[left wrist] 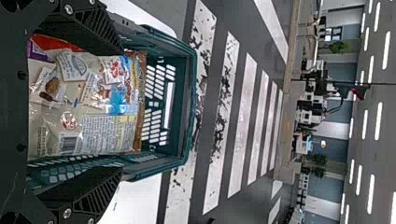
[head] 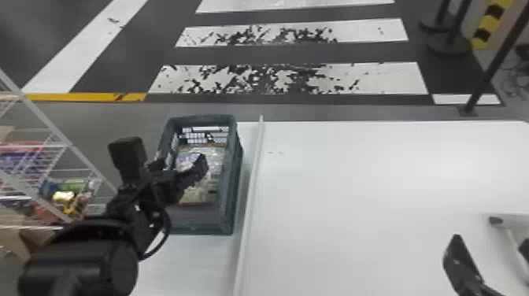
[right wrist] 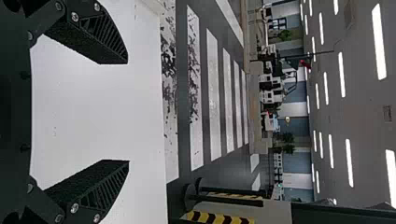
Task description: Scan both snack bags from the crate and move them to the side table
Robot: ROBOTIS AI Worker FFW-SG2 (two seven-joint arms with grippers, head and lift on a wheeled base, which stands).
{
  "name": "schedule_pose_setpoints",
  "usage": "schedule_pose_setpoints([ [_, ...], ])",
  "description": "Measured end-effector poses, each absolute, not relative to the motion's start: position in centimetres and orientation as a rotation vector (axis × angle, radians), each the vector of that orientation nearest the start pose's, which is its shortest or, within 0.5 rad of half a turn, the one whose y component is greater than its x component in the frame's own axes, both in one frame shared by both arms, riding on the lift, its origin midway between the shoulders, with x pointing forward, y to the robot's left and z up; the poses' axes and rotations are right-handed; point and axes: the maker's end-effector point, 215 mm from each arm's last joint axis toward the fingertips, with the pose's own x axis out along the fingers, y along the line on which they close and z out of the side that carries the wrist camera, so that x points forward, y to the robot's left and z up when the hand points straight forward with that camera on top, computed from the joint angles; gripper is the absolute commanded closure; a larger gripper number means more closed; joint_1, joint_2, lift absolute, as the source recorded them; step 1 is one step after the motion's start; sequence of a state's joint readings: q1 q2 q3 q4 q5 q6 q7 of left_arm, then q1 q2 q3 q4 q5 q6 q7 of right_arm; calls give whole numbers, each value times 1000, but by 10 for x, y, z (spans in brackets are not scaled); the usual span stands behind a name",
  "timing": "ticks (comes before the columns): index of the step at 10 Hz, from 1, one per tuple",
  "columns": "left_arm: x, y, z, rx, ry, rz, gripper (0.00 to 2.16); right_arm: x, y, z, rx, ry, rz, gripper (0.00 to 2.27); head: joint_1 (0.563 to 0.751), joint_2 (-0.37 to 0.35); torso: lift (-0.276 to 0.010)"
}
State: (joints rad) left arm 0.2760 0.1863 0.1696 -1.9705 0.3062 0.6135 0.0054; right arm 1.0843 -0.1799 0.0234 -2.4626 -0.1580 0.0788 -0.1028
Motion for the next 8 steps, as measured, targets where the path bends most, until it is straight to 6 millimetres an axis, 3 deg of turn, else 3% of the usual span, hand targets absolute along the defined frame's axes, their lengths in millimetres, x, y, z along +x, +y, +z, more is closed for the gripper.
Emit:
schedule_pose_setpoints([
  [8,521,328,-478,-97,573,60,124,284,-220,-359,42,310,51,178,695,152,-29],
])
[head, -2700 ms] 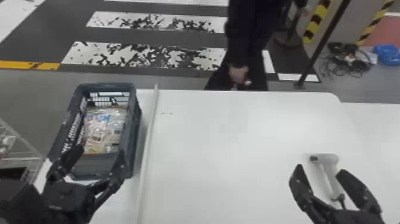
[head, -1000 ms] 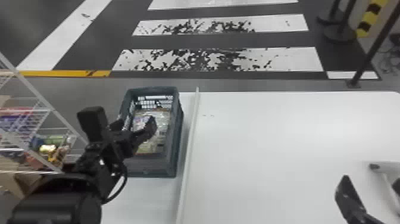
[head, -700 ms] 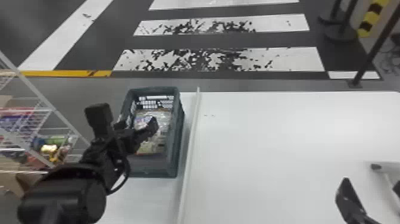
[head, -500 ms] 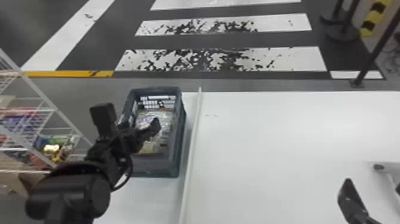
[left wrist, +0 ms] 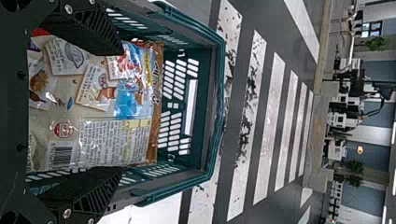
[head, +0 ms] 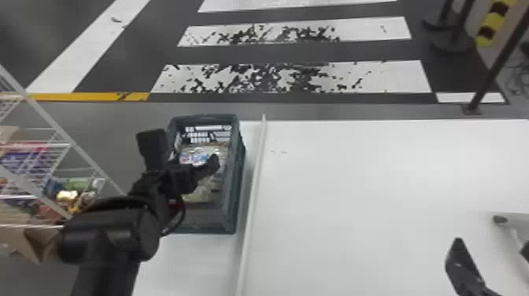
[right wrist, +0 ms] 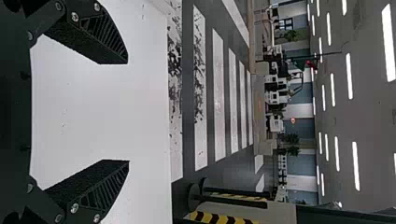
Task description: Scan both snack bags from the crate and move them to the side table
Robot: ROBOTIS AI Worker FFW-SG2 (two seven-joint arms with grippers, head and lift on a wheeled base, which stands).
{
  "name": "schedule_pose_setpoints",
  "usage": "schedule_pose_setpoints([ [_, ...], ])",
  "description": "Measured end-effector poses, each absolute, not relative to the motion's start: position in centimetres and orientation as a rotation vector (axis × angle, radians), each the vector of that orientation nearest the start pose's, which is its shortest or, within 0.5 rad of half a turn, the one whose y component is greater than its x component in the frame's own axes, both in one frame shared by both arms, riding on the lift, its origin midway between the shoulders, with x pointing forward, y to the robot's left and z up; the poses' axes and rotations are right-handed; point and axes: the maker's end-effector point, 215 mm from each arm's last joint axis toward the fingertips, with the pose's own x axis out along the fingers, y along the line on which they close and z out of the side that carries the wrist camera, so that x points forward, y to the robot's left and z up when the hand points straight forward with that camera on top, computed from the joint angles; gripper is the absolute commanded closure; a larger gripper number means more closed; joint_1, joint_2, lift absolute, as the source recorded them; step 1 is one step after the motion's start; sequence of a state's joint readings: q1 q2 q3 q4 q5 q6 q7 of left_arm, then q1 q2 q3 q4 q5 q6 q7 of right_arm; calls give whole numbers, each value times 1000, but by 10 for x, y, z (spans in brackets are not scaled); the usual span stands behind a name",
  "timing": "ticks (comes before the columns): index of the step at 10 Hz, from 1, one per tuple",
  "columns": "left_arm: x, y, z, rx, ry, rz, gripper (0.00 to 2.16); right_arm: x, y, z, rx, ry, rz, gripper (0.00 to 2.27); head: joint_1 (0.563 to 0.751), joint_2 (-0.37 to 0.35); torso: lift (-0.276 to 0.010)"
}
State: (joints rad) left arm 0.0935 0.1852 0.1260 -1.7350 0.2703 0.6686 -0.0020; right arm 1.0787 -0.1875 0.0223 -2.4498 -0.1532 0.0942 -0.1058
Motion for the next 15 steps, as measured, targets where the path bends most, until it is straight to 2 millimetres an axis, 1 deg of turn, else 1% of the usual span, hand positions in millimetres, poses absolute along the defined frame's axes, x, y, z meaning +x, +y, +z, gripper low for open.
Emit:
schedule_pose_setpoints([
  [2,527,332,-485,-95,590,68,124,284,-221,-363,40,315,50,178,695,154,-29],
  [5,533,339,-503,-95,655,82,124,284,-222,-366,39,325,48,178,695,162,-29],
  [8,538,329,-510,-83,700,68,124,285,-222,-368,39,332,45,178,695,147,-29],
  [11,533,324,-535,-84,762,50,144,285,-223,-371,38,340,46,178,695,140,-29],
  [12,530,324,-544,-83,781,43,289,284,-222,-371,39,342,48,178,695,141,-29],
  [13,527,326,-552,-80,801,41,532,284,-222,-372,41,346,49,178,695,144,-29],
  [15,520,335,-565,-66,829,57,1720,283,-222,-377,43,358,49,178,695,155,-29],
])
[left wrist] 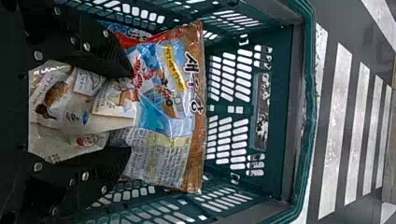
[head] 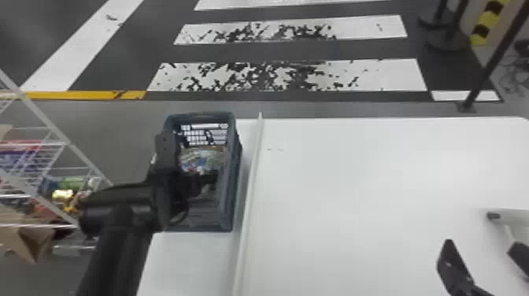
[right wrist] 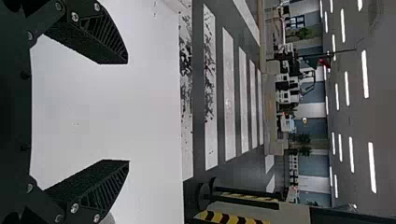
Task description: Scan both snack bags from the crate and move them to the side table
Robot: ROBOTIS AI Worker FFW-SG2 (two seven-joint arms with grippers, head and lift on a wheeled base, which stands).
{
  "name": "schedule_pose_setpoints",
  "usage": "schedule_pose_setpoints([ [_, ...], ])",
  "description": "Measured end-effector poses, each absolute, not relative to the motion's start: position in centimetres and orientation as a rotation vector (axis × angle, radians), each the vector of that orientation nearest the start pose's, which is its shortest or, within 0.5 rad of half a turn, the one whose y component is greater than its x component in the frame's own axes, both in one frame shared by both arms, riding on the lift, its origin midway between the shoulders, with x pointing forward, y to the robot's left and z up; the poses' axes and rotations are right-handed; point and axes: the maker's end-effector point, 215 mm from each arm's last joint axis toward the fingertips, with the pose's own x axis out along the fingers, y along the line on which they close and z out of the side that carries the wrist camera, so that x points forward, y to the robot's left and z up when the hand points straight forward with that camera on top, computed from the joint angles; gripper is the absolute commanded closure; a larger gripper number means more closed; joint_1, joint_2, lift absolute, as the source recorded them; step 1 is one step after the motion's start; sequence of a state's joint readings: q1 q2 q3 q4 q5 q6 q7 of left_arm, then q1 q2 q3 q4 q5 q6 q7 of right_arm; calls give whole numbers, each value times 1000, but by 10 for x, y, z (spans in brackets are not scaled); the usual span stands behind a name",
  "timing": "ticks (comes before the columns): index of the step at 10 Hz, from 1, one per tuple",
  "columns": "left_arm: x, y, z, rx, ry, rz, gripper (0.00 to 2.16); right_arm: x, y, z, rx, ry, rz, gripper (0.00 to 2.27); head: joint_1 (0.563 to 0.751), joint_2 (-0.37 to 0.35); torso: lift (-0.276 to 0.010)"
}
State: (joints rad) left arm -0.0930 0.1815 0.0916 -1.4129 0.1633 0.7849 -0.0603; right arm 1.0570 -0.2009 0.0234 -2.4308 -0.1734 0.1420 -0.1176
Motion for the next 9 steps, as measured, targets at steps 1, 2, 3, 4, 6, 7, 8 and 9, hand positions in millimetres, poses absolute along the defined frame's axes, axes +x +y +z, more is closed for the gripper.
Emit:
schedule_pose_setpoints([
  [1,519,342,-568,-58,832,74,1892,283,-221,-379,48,361,50,178,695,166,-29],
  [2,520,346,-569,-52,828,87,1895,283,-221,-380,51,362,51,178,695,176,-29],
  [3,520,348,-567,-50,819,92,1895,283,-220,-380,53,363,51,178,695,179,-29],
  [4,519,349,-566,-50,812,94,1895,283,-220,-380,54,363,51,178,695,181,-29],
  [6,518,348,-556,-44,789,94,1895,283,-220,-379,56,363,49,178,695,180,-29],
  [7,518,348,-550,-38,776,98,1892,282,-221,-379,56,364,48,178,695,179,-29],
  [8,519,348,-542,-30,757,106,1892,282,-221,-379,57,364,47,178,695,179,-29],
  [9,519,350,-533,-16,738,124,1892,282,-220,-379,61,364,47,178,695,181,-29],
])
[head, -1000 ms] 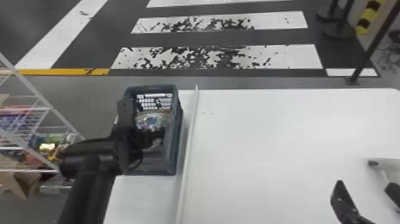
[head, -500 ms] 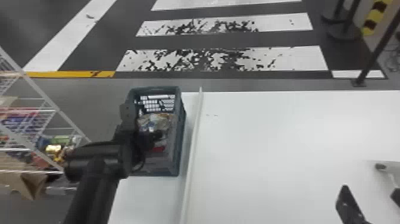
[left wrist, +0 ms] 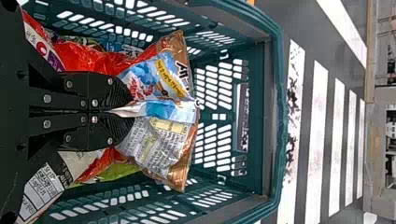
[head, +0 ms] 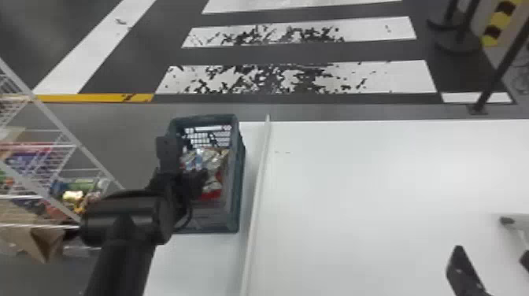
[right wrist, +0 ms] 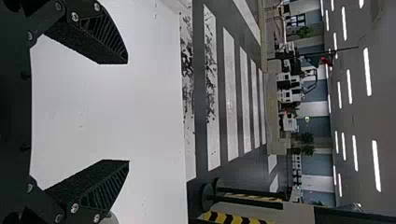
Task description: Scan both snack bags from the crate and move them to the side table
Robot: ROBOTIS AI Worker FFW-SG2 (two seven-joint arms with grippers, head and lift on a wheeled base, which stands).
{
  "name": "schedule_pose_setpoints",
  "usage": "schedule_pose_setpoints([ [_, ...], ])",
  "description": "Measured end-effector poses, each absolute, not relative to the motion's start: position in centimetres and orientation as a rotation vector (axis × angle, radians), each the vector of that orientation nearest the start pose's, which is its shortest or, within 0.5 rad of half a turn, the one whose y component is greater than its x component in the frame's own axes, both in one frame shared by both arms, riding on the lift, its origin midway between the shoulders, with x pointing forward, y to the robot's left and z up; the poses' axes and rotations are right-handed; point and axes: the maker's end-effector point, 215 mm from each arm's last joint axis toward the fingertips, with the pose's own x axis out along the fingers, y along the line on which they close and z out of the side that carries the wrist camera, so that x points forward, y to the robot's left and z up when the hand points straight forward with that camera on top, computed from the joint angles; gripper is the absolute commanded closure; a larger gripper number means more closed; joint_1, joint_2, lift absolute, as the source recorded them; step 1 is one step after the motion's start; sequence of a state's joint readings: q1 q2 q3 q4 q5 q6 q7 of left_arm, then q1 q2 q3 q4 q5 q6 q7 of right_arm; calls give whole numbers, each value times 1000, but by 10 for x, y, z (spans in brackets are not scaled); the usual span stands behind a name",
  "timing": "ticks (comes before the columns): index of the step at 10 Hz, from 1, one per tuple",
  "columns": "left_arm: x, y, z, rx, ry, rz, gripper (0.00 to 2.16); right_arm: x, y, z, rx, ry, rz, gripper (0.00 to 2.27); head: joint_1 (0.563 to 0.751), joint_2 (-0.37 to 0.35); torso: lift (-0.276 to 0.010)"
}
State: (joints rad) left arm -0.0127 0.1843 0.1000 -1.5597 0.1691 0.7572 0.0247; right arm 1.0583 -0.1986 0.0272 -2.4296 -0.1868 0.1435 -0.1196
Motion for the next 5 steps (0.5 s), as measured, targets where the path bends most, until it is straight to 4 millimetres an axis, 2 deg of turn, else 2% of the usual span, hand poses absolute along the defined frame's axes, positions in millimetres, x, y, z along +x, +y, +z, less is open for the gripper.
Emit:
schedule_pose_setpoints([
  [5,526,346,-490,25,648,149,1892,281,-220,-379,68,366,45,178,695,177,-29],
])
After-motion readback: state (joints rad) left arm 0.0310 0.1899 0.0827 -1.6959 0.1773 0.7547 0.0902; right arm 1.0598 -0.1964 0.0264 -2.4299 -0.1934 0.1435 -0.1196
